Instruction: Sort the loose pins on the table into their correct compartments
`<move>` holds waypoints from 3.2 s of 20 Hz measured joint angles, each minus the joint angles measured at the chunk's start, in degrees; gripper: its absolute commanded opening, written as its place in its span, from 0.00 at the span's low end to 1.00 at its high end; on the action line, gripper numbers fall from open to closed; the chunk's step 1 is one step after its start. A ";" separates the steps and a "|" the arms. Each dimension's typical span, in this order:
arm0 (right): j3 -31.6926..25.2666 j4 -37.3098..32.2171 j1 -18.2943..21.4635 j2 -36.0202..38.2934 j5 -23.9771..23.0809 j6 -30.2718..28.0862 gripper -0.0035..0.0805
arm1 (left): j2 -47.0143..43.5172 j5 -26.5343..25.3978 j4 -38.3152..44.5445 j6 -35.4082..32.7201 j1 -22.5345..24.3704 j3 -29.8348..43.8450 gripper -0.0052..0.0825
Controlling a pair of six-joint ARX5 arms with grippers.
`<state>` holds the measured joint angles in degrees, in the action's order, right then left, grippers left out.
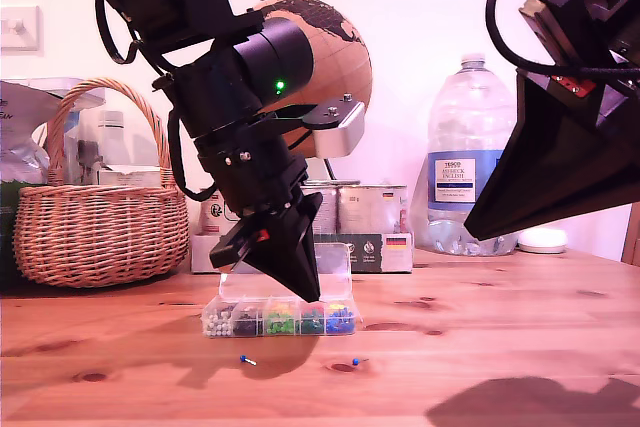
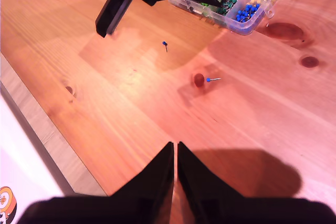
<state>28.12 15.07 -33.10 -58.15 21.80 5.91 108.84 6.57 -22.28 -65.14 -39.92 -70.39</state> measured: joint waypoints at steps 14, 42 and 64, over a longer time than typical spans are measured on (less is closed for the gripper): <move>0.00 -0.07 0.00 0.00 0.35 0.00 0.03 | 0.00 -0.59 0.13 -1.09 0.31 0.00 0.21; 0.17 -1.51 0.00 -0.63 -0.96 -5.84 0.03 | -24.30 1.88 -17.40 52.06 -3.48 -3.74 0.03; 22.03 14.58 -3.02 -19.71 5.81 -49.37 0.03 | -60.98 -3.96 8.17 64.94 -3.45 38.69 0.03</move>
<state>50.15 29.65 -36.12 -77.87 27.62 -43.46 47.86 2.61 -14.11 -0.21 -43.38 -31.70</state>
